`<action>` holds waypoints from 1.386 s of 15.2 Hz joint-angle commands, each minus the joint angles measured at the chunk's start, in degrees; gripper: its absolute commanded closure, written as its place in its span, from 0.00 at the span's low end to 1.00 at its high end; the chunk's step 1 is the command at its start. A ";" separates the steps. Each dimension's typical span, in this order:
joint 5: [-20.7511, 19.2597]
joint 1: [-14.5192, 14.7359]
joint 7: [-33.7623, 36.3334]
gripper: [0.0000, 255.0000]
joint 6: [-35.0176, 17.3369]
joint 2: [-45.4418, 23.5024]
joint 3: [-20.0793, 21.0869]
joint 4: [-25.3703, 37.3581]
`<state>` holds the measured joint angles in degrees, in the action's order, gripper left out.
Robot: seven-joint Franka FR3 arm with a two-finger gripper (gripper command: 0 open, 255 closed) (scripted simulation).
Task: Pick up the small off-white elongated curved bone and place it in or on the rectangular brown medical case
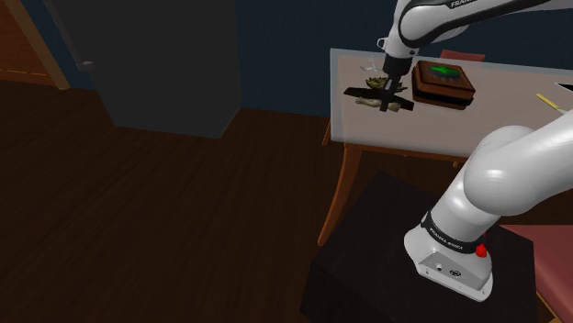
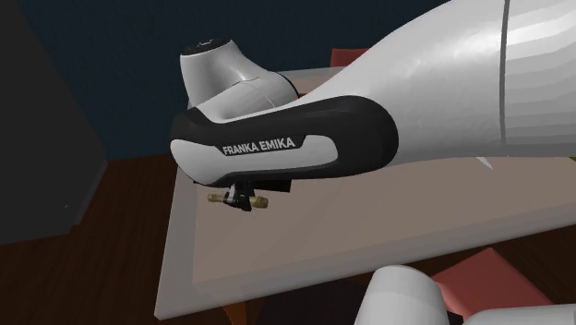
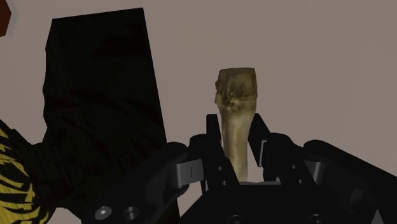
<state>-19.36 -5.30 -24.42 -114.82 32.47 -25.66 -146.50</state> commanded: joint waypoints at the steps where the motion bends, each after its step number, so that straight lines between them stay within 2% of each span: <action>1: 0.21 0.02 -0.05 1.00 1.60 0.65 0.41 0.93; 21: 2.79 0.85 -1.43 1.00 17.36 2.63 3.71 14.72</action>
<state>-16.70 -4.49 -25.83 -98.35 34.96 -22.17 -132.51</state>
